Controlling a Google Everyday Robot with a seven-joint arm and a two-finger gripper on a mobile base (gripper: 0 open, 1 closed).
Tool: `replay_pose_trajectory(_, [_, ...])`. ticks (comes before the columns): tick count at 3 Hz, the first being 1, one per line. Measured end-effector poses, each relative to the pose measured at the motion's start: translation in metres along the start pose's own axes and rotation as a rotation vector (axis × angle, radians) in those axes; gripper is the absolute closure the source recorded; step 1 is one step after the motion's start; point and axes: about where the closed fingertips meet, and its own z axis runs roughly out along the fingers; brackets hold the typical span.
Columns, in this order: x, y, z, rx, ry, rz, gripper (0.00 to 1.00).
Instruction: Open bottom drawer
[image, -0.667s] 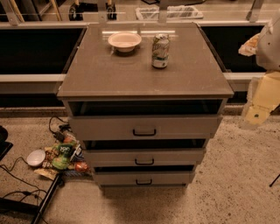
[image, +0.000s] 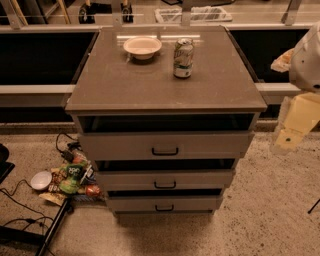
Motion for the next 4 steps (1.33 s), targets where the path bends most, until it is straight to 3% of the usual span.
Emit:
replay_pose_trajectory(1, [0.008, 0.013, 0.047, -0.020, -0.027, 0.038, 0.00])
replay_pose_trajectory(2, [0.017, 0.049, 0.143, -0.054, -0.044, 0.075, 0.00])
replay_pose_trajectory(4, [0.019, 0.084, 0.276, -0.059, -0.022, 0.077, 0.00])
